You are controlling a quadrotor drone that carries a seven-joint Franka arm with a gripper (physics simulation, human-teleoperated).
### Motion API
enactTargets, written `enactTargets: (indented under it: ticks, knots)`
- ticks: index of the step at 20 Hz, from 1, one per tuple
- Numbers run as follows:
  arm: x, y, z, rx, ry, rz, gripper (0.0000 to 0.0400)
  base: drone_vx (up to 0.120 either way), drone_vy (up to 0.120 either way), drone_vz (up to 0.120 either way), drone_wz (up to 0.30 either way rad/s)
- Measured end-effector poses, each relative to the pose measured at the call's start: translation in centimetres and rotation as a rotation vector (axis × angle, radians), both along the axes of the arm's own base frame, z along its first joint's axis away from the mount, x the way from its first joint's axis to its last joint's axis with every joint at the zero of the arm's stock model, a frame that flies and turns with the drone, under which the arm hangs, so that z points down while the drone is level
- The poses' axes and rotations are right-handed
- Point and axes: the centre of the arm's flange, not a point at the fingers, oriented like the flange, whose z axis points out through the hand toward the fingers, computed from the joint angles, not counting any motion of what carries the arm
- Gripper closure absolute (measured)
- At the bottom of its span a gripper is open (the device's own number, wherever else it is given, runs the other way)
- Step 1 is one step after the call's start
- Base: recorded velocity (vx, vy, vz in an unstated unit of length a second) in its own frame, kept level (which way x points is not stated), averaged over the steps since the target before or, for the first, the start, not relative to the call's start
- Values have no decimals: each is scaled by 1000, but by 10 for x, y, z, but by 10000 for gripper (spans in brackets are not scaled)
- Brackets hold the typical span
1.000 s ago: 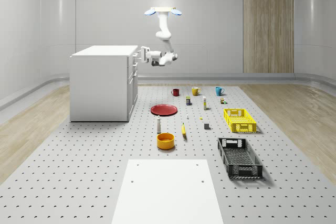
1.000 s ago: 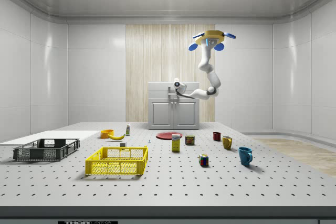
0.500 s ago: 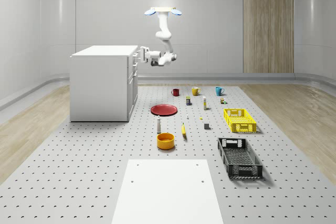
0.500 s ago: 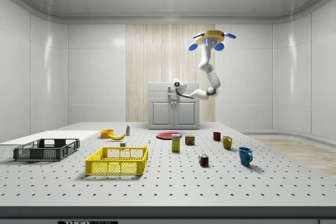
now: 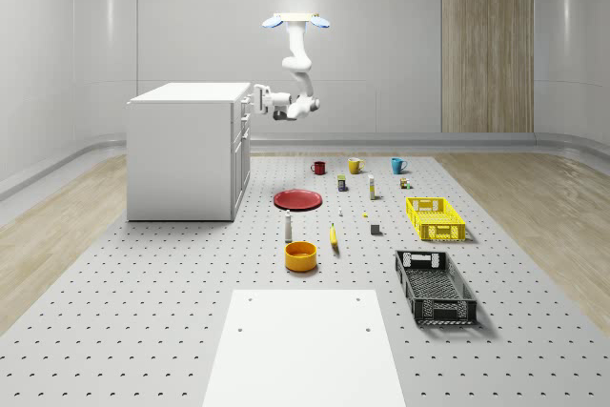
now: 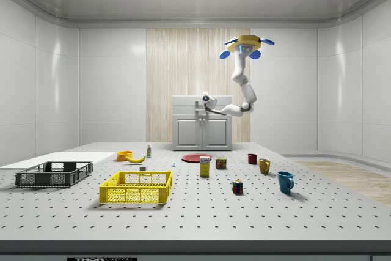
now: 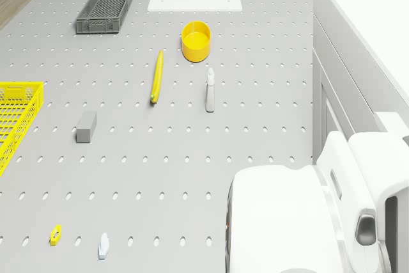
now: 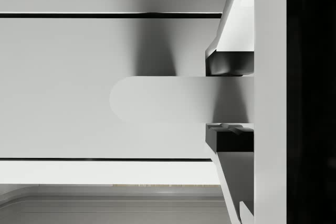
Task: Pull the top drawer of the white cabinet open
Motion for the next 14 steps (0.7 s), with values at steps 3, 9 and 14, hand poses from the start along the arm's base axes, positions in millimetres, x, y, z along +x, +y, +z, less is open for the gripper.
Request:
enactTargets:
  ticks: [3,9,14]
  knots:
    - [0,-1,-1,-9,-4,1,253,0,0,0,0]
    - [0,-8,4,-9,30,2,271,0,0,0,0]
    - [0,-19,1,-5,0,1,288,0,0,0,0]
